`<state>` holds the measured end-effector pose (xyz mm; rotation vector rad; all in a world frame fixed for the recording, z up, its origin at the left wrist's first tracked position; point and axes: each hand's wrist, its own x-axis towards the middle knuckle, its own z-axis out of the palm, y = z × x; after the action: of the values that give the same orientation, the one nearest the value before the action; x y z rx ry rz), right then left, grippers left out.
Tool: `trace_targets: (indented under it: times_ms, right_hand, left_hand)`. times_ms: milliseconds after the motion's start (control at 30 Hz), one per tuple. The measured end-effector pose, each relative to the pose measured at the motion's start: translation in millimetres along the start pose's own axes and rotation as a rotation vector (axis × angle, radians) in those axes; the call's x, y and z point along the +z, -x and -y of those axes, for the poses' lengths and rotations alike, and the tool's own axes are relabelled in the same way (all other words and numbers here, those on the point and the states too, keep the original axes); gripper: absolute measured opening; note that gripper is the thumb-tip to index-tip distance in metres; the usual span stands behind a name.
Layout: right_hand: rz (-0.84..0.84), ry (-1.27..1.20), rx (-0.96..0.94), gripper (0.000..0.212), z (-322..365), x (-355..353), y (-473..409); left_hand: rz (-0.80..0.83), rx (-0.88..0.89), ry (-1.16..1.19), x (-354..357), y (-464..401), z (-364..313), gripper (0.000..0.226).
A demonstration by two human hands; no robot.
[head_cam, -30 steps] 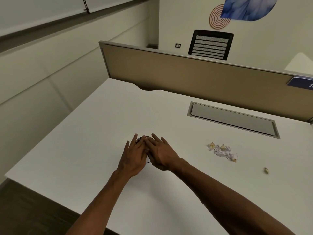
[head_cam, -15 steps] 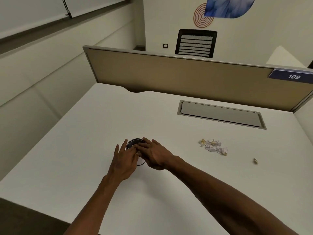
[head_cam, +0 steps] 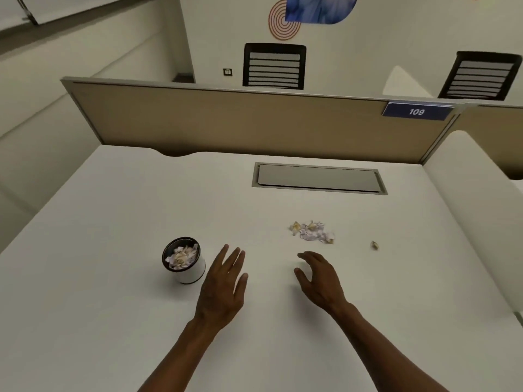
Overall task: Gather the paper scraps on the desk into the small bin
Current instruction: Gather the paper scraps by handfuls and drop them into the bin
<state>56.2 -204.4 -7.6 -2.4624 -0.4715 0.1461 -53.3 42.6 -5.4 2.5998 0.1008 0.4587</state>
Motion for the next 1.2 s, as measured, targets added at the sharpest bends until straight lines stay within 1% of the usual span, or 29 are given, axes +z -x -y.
trace_targets:
  times_ms: [167, 267, 400, 467, 600, 700, 800, 933, 1067, 1133, 1200]
  right_hand:
    - [-0.111, 0.038, 0.221, 0.051, -57, -41, 15]
    - [-0.129, 0.084, 0.341, 0.058, -82, -65, 15]
    - [-0.107, 0.11, 0.388, 0.061, -106, -93, 2]
    - [-0.05, 0.14, 0.398, 0.062, -115, -102, -8]
    - [0.1, 0.202, 0.362, 0.067, -127, -110, -26]
    - [0.15, 0.242, 0.338, 0.067, -128, -104, -32]
    - [0.093, 0.275, 0.27, 0.062, -120, -81, -22]
    - [0.061, 0.197, 0.102, 0.058, -96, -52, -8]
    - [-0.033, 0.158, 0.065, 0.055, -78, -51, -32]
    - [-0.015, 0.184, 0.039, 0.056, -75, -54, -48]
    - [0.055, 0.235, -0.026, 0.057, -76, -55, -60]
  left_hand:
    - [0.257, 0.077, -0.115, 61, -10, -31, 0.063]
    - [0.39, 0.095, -0.209, 86, -25, -45, 0.068]
    - [0.458, 0.082, -0.256, 102, -46, -57, 0.07]
    - [0.476, 0.079, -0.271, 106, -54, -61, 0.069]
    - [0.481, 0.037, -0.237, 105, -77, -69, 0.066]
    - [0.459, 0.081, -0.281, 101, -89, -69, 0.063]
    - [0.434, 0.11, -0.26, 100, -92, -65, 0.059]
    - [0.362, 0.12, -0.194, 102, -100, -61, 0.056]
    - [0.337, 0.175, -0.199, 106, -122, -66, 0.057]
    - [0.341, 0.178, -0.183, 110, -135, -71, 0.059]
    - [0.376, 0.157, -0.168, 114, -147, -75, 0.063]
